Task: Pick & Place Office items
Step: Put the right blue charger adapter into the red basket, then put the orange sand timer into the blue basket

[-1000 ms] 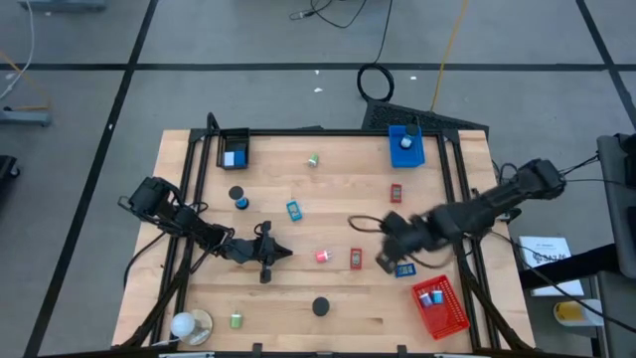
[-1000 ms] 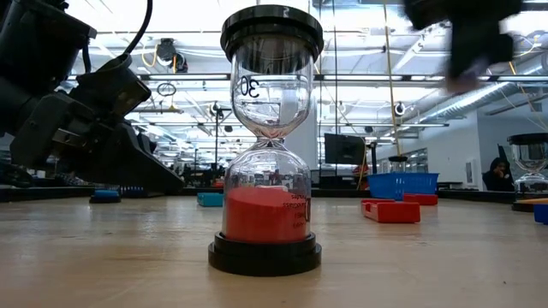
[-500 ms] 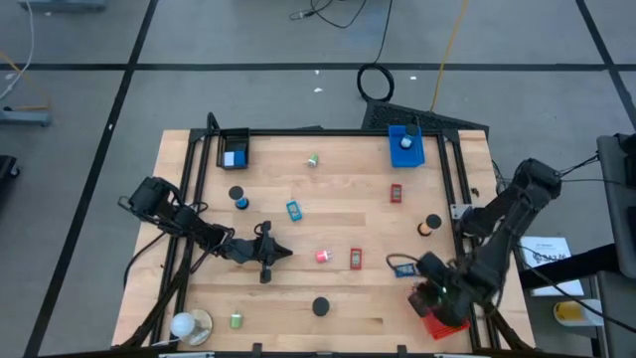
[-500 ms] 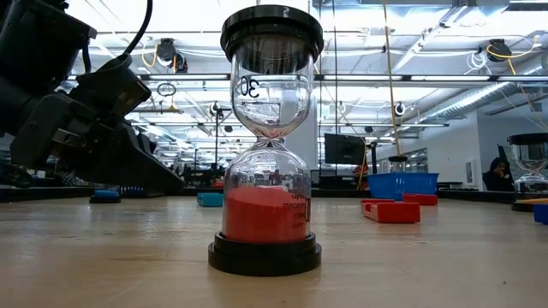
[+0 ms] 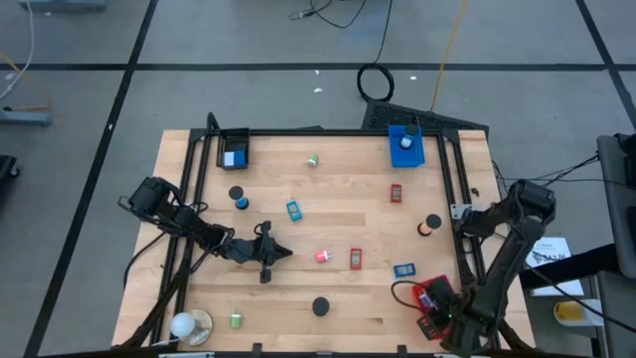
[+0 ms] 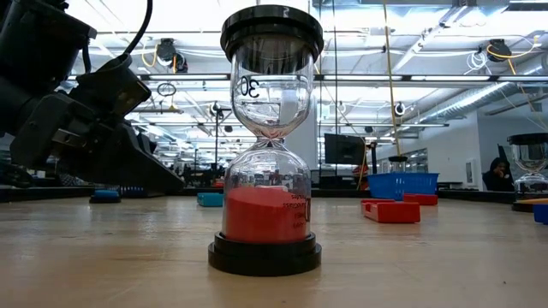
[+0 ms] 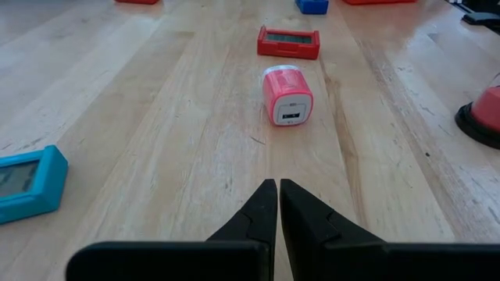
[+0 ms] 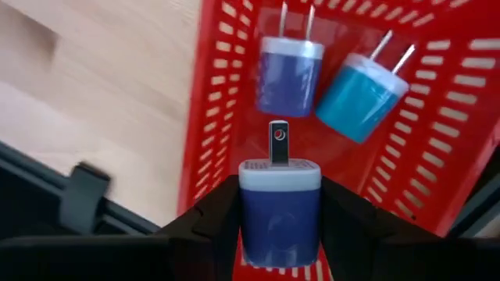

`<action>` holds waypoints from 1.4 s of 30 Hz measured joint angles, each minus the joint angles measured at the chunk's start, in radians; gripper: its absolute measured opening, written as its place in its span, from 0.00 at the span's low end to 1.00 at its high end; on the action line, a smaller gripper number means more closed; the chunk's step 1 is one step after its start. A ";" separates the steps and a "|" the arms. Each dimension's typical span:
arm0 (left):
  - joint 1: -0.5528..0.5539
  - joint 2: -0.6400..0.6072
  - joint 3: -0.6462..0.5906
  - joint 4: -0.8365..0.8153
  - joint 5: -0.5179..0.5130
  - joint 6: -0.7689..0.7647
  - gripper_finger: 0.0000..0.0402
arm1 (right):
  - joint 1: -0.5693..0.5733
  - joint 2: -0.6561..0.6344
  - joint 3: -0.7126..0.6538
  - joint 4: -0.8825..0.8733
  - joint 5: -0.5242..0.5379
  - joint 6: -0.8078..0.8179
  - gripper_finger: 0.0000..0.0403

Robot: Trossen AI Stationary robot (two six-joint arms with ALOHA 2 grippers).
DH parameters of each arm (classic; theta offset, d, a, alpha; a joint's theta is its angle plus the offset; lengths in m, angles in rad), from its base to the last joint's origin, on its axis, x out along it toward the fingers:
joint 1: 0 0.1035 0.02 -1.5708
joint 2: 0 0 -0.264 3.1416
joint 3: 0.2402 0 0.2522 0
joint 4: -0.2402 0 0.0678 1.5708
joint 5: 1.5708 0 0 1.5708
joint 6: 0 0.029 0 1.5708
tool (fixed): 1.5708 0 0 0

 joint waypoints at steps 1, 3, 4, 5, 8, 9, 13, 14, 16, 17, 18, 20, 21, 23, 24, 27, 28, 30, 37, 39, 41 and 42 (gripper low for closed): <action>0.000 0.000 0.000 0.000 0.000 0.000 0.06 | -0.001 0.005 -0.004 0.001 -0.019 -0.001 0.33; 0.000 0.000 0.000 0.000 0.000 0.000 0.06 | -0.001 0.011 -0.019 0.004 -0.051 0.001 0.33; 0.000 0.000 0.000 0.000 0.000 0.000 0.06 | -0.001 0.010 -0.029 0.010 -0.070 0.003 0.33; 0.000 0.000 0.000 0.000 0.000 0.000 0.06 | -0.001 0.009 -0.038 0.018 -0.072 0.008 0.33; 0.000 0.000 0.000 0.000 0.000 0.000 0.06 | -0.002 0.010 -0.069 0.055 -0.074 0.012 0.33; 0.000 0.000 0.000 0.000 0.000 0.000 0.06 | -0.002 0.009 -0.081 0.078 -0.074 0.012 0.33; 0.000 0.000 0.000 0.000 0.000 0.000 0.06 | -0.002 0.010 -0.132 0.179 -0.076 0.007 0.33; 0.000 0.000 0.000 0.000 0.000 0.000 0.06 | -0.002 0.009 -0.140 0.189 -0.075 0.002 0.33; 0.000 0.000 0.000 0.000 0.000 0.000 0.06 | -0.002 0.009 -0.150 0.189 -0.075 -0.014 0.34; 0.000 0.000 0.000 0.000 0.000 0.000 0.06 | -0.006 0.009 -0.154 0.188 -0.075 -0.024 0.35; 0.000 0.000 0.000 0.000 0.000 0.000 0.06 | -0.008 0.009 -0.154 0.184 -0.076 -0.034 0.37; 0.000 0.000 0.000 0.000 0.000 0.000 0.06 | -0.015 0.008 -0.155 0.181 -0.077 -0.051 0.40; 0.000 0.000 0.000 0.000 0.000 0.000 0.06 | -0.020 0.005 -0.155 0.182 -0.078 -0.063 0.41; 0.000 0.000 0.000 0.000 0.000 0.000 0.06 | -0.030 0.000 -0.155 0.183 -0.079 -0.085 0.45; 0.000 0.000 0.000 0.000 0.000 0.000 0.06 | -0.034 -0.005 -0.155 0.182 -0.079 -0.093 0.46; 0.000 0.000 0.000 0.000 0.000 0.000 0.06 | -0.047 -0.025 -0.155 0.177 -0.078 -0.107 0.48; 0.000 0.000 0.000 0.000 0.000 0.000 0.06 | -0.048 -0.034 -0.155 0.175 -0.078 -0.115 0.48; 0.000 0.000 0.000 0.000 0.000 0.000 0.06 | -0.055 -0.055 -0.155 0.162 -0.076 -0.120 0.49; 0.000 0.000 0.000 0.000 0.000 0.000 0.06 | -0.060 -0.131 -0.155 0.088 -0.071 -0.150 0.39; 0.000 0.000 0.000 0.000 0.000 0.000 0.06 | -0.060 -0.148 -0.155 0.080 -0.063 -0.164 0.34; 0.000 0.000 0.000 0.000 0.000 0.000 0.06 | -0.060 -0.166 -0.155 0.076 -0.034 -0.198 0.28; 0.000 0.000 0.000 0.000 0.000 0.000 0.06 | -0.060 -0.175 -0.155 0.074 -0.017 -0.216 0.25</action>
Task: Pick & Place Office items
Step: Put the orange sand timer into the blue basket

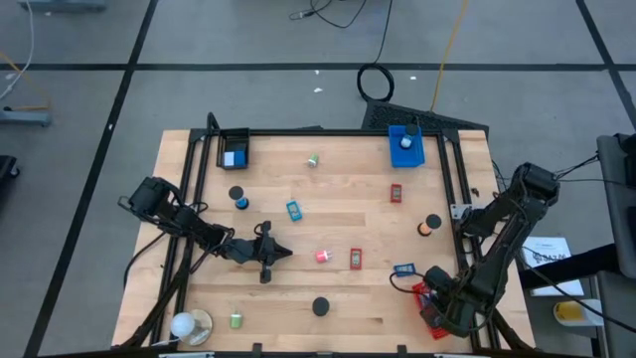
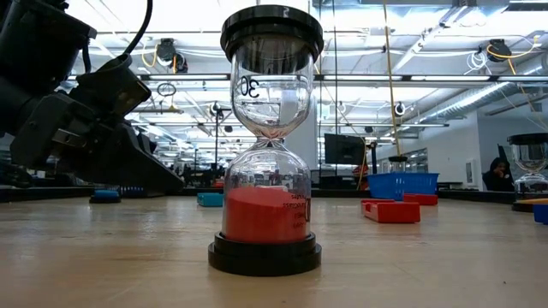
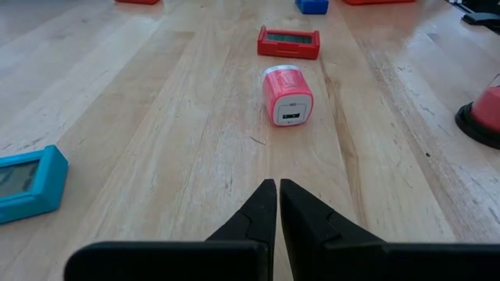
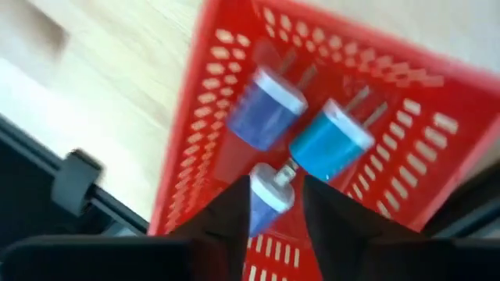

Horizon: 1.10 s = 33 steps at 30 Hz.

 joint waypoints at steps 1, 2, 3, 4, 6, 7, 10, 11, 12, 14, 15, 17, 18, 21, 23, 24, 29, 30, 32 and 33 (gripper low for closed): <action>0.000 0.000 0.000 0.000 0.000 0.000 0.06 | -0.001 -0.009 0.000 -0.001 0.014 -0.020 0.22; 0.000 0.000 0.000 0.000 0.000 0.000 0.06 | -0.004 -0.020 0.000 -0.001 0.030 -0.039 0.19; 0.000 0.000 0.000 0.000 0.000 0.000 0.06 | -0.007 -0.030 0.000 -0.002 0.047 -0.061 0.15; 0.000 0.000 0.000 0.000 0.000 0.000 0.06 | -0.010 -0.040 0.000 -0.001 0.066 -0.085 0.12; 0.000 0.000 0.000 0.000 0.000 0.000 0.06 | -0.017 -0.059 0.000 0.000 0.125 -0.148 0.07; 0.000 0.000 0.000 0.000 0.000 0.000 0.06 | -0.021 -0.069 0.000 0.001 0.157 -0.186 0.04; 0.000 0.000 0.000 0.000 0.000 0.000 0.06 | -0.042 -0.095 0.000 0.009 0.263 -0.335 0.01; 0.000 0.000 0.000 0.000 0.000 0.000 0.06 | -0.052 -0.102 0.000 0.016 0.306 -0.394 0.01; 0.000 0.000 0.000 0.000 0.000 0.000 0.06 | -0.064 -0.110 0.001 0.026 0.352 -0.457 0.02; 0.000 0.000 0.000 0.001 0.000 0.000 0.06 | -0.095 -0.117 0.001 0.051 0.435 -0.593 0.02; 0.000 0.000 0.000 0.001 0.000 0.000 0.06 | -0.115 -0.118 0.001 0.068 0.470 -0.661 0.01; 0.000 0.000 0.000 0.001 0.000 0.000 0.06 | -0.164 -0.118 0.001 0.112 0.523 -0.810 0.00; 0.000 0.000 0.000 0.001 0.000 0.000 0.06 | -0.192 -0.119 -0.008 0.162 0.543 -0.887 0.00; 0.000 0.000 0.000 0.001 0.000 0.000 0.06 | -0.297 -0.118 -0.071 0.401 0.539 -1.161 0.00; 0.000 0.000 0.000 0.001 0.000 0.000 0.06 | -0.370 -0.117 -0.131 0.615 0.481 -1.345 0.00; 0.000 0.000 0.000 0.001 0.000 0.000 0.06 | -0.406 -0.117 -0.162 0.725 0.441 -1.422 0.00; 0.000 0.000 0.000 0.001 0.000 0.000 0.06 | -0.578 -0.117 -0.311 1.183 0.274 -1.717 0.00; 0.000 0.000 0.000 0.001 0.000 0.000 0.06 | -0.606 -0.117 -0.328 1.242 0.257 -1.761 0.00; 0.000 0.000 0.000 0.014 -0.004 0.003 0.06 | -0.658 -0.118 -0.351 1.328 0.233 -1.826 0.00; 0.003 0.000 0.000 0.039 -0.012 0.011 0.06 | -0.681 -0.118 -0.358 1.354 0.231 -1.847 0.00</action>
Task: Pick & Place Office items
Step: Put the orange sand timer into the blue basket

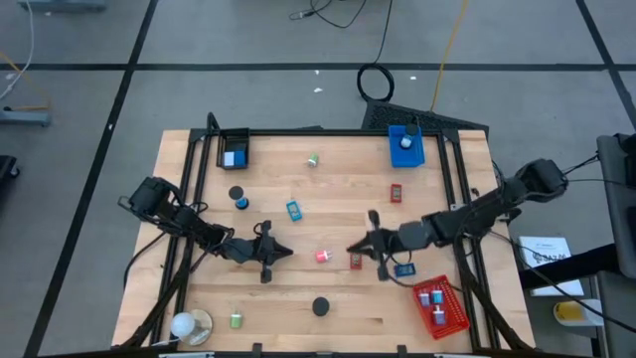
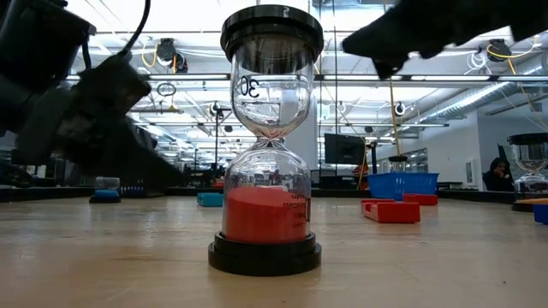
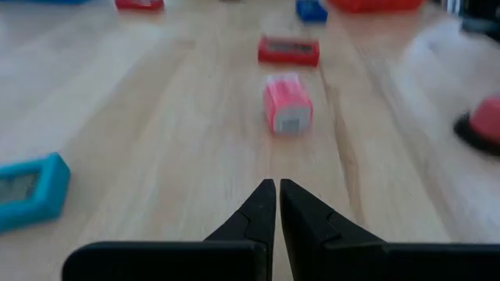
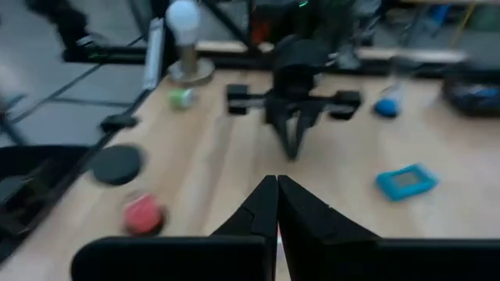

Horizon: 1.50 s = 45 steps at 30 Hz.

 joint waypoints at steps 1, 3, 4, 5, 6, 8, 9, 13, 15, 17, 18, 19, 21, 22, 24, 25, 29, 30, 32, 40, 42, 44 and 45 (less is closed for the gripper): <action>0.005 0.000 0.001 0.027 -0.002 0.002 0.06 | -0.020 0.000 -0.003 0.019 0.001 -0.017 0.00; 0.024 0.000 0.008 0.056 0.019 0.002 0.06 | -0.057 0.000 -0.003 0.057 0.001 -0.044 0.00; 0.033 0.000 0.014 0.059 0.035 0.001 0.06 | -0.072 0.000 -0.003 0.076 0.002 -0.055 0.00; 0.040 0.000 0.019 0.061 0.049 -0.005 0.06 | -0.085 0.000 -0.003 0.098 0.003 -0.066 0.00; 0.045 0.000 0.026 0.062 0.060 -0.010 0.06 | -0.096 0.000 -0.003 0.118 0.003 -0.077 0.00; 0.048 0.000 0.032 0.057 0.065 -0.008 0.06 | -0.110 0.000 -0.003 0.158 0.002 -0.100 0.00; 0.047 0.000 0.032 0.052 0.066 -0.003 0.06 | -0.114 0.000 -0.003 0.179 0.002 -0.112 0.00; 0.030 -0.010 0.032 0.048 0.066 0.024 0.06 | -0.119 0.000 -0.003 0.232 0.002 -0.171 0.00; 0.017 -0.031 0.032 0.041 0.065 0.036 0.06 | -0.119 0.000 -0.003 0.246 0.002 -0.195 0.00; 0.002 -0.071 0.032 0.005 0.064 0.045 0.06 | -0.118 0.000 -0.003 0.248 0.001 -0.204 0.00; -0.005 -0.098 0.032 -0.025 0.062 0.050 0.06 | -0.118 0.000 -0.003 0.248 0.001 -0.209 0.00; -0.013 -0.126 0.032 -0.056 0.048 0.051 0.06 | -0.118 0.000 -0.003 0.248 0.002 -0.213 0.00; -0.031 -0.187 0.032 -0.138 -0.002 0.052 0.06 | -0.119 0.000 -0.003 0.248 0.002 -0.217 0.00; -0.040 -0.219 0.032 -0.175 -0.033 0.053 0.06 | -0.119 0.000 -0.003 0.248 0.002 -0.218 0.00; -0.053 -0.280 0.032 -0.236 -0.079 0.067 0.06 | -0.119 0.000 -0.003 0.248 0.002 -0.219 0.00; -0.055 -0.309 0.032 -0.264 -0.089 0.073 0.06 | -0.119 0.000 -0.003 0.248 0.002 -0.219 0.00; -0.065 -0.438 0.032 -0.398 -0.091 0.060 0.06 | -0.118 0.000 -0.003 0.248 0.002 -0.219 0.00; -0.068 -0.472 0.032 -0.436 -0.092 0.056 0.06 | -0.118 0.000 -0.003 0.248 0.002 -0.219 0.00; -0.076 -0.540 0.032 -0.523 -0.091 0.041 0.06 | -0.118 0.000 -0.003 0.248 0.002 -0.219 0.00; -0.128 -0.673 0.032 -0.685 -0.093 0.015 0.06 | -0.118 0.000 -0.003 0.248 0.003 -0.219 0.00; -0.135 -0.673 0.032 -0.688 -0.093 0.017 0.06 | -0.118 0.000 -0.003 0.248 0.003 -0.219 0.00; -0.136 -0.673 0.036 -0.695 -0.096 0.007 0.06 | -0.118 0.000 -0.003 0.248 0.003 -0.218 0.00; -0.136 -0.674 0.042 -0.706 -0.106 0.000 0.06 | -0.118 0.000 -0.003 0.248 0.003 -0.218 0.00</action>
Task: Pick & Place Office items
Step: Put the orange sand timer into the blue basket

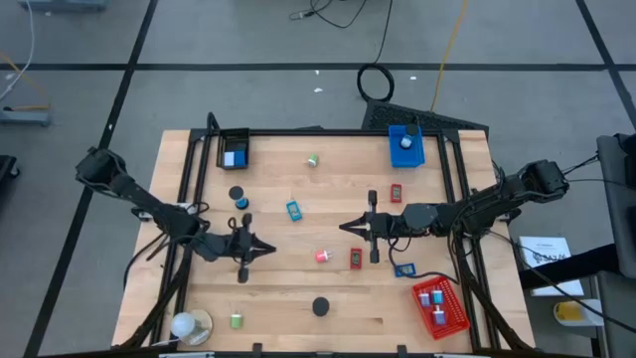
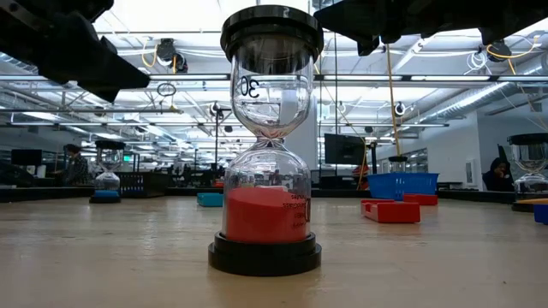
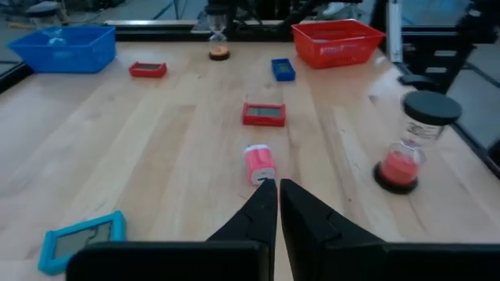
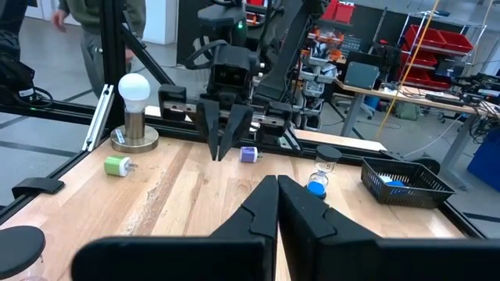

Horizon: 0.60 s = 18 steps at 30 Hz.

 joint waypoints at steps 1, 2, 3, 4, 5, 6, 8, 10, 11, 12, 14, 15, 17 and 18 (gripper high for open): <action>0.000 -0.003 0.012 -0.025 -0.016 -0.008 0.06 | 0.000 0.000 0.000 0.000 0.000 0.000 0.00; 0.000 -0.006 0.024 -0.049 -0.032 -0.009 0.06 | 0.000 0.000 0.000 0.000 0.000 0.000 0.00; 0.001 -0.008 0.041 -0.077 -0.046 -0.009 0.06 | 0.000 0.000 0.000 0.000 0.002 0.006 0.00; 0.001 -0.008 0.058 -0.109 -0.058 -0.009 0.06 | 0.000 0.000 0.000 -0.001 0.007 0.019 0.00; 0.001 -0.008 0.072 -0.136 -0.066 -0.010 0.06 | 0.000 0.000 0.000 -0.002 0.021 0.033 0.00; 0.002 -0.008 0.081 -0.151 -0.070 -0.009 0.06 | 0.002 0.000 0.000 -0.005 0.042 0.041 0.00; 0.002 -0.008 0.092 -0.151 -0.071 -0.010 0.06 | 0.009 0.000 0.000 -0.018 0.098 0.044 0.00; 0.002 -0.008 0.093 -0.136 -0.070 -0.006 0.06 | 0.011 -0.008 0.005 -0.066 0.162 0.048 0.00; 0.002 -0.008 0.093 -0.136 -0.070 -0.005 0.06 | 0.013 -0.019 0.016 -0.124 0.186 0.067 0.00; 0.002 -0.007 0.090 -0.128 -0.069 -0.005 0.06 | 0.015 -0.035 0.035 -0.205 0.209 0.098 0.00; 0.002 -0.007 0.071 -0.084 -0.069 -0.002 0.06 | 0.027 -0.072 0.093 -0.416 0.282 0.182 0.00; 0.002 -0.007 0.060 -0.055 -0.069 0.005 0.06 | 0.036 -0.089 0.133 -0.535 0.325 0.231 0.00; 0.002 -0.007 0.027 0.026 -0.068 0.033 0.06 | 0.056 -0.111 0.216 -0.802 0.396 0.364 0.00; 0.002 -0.003 0.007 0.081 -0.066 0.045 0.06 | 0.064 -0.116 0.263 -0.936 0.411 0.455 0.00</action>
